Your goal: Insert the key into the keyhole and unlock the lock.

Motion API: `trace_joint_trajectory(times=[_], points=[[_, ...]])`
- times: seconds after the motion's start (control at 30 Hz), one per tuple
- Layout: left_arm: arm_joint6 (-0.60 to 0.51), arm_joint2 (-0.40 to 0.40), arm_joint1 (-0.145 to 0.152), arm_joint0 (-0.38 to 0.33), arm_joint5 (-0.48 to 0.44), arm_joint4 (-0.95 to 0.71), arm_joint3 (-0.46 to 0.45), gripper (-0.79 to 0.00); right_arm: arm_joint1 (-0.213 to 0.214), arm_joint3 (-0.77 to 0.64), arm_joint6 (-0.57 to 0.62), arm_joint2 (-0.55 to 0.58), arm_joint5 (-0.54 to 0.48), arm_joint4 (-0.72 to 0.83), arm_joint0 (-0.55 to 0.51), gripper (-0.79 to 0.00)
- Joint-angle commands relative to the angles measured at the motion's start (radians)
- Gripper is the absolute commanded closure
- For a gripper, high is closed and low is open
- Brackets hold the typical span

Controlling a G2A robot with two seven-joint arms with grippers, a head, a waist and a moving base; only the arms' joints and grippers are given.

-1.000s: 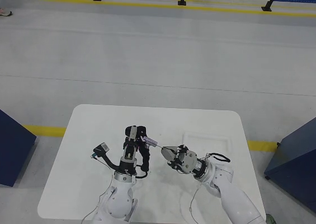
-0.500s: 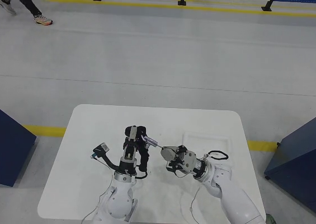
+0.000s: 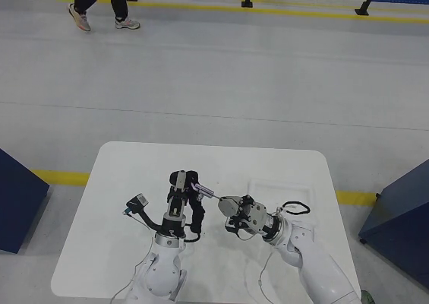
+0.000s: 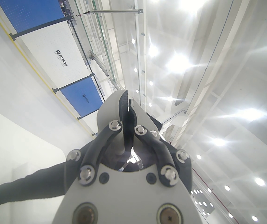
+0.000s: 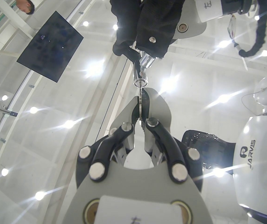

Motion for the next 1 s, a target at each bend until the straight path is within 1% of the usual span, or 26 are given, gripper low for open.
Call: trace_joint_trajectory(times=[0.0, 0.17, 0.3, 0.97], points=[[0.000, 0.000, 0.000, 0.000, 0.000, 0.000, 0.000, 0.000, 0.000, 0.000, 0.000, 0.000, 0.000, 0.000, 0.000, 0.000], [-0.002, 0.000, 0.000, 0.000, 0.000, -0.003, -0.001, 0.000, 0.000, 0.000, 0.000, 0.000, 0.000, 0.000, 0.000, 0.000], [-0.003, -0.001, 0.000, 0.001, 0.000, -0.004, -0.001, 0.000, -0.002, -0.012, -0.046, 0.002, -0.006, 0.033, -0.015, 0.000], [0.000, 0.000, 0.000, -0.001, -0.001, 0.000, 0.002, 0.000, -0.004, 0.000, -0.277, 0.019, 0.142, 0.318, -0.013, 0.000]])
